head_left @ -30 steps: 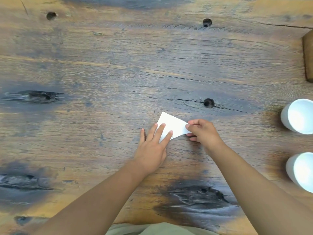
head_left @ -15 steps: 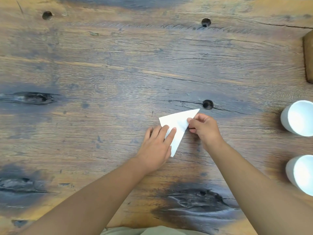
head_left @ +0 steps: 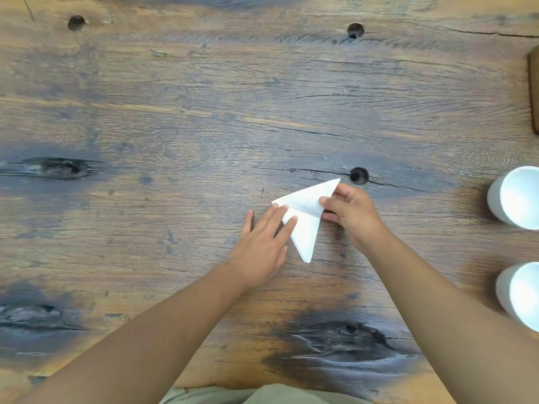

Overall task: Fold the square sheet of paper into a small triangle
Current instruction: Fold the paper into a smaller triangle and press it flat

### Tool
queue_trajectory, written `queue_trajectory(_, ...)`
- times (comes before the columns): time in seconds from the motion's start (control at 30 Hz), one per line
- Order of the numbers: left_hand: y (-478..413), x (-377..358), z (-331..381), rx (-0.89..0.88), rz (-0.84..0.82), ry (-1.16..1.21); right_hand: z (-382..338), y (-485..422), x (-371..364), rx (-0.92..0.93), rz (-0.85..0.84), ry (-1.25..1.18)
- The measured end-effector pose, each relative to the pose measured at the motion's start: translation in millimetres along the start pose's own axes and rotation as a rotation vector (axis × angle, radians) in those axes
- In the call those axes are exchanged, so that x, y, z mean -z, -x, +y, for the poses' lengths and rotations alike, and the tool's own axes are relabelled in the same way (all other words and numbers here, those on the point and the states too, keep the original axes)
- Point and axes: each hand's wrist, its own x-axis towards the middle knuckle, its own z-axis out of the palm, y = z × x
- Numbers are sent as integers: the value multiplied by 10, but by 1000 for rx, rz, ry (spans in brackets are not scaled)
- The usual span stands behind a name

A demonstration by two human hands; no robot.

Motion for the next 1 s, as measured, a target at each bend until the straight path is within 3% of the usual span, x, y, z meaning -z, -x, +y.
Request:
queue_trajectory(0.4,69,9,11,152,3,-6,98,229,13,267,-91,327)
queue_trajectory(0.67,97,0,10,140,13,-16,214,388,-51,387,-98,538)
queue_trajectory(1.0,140,55,-101,117,33,135,300,500,-113,390,-76,785)
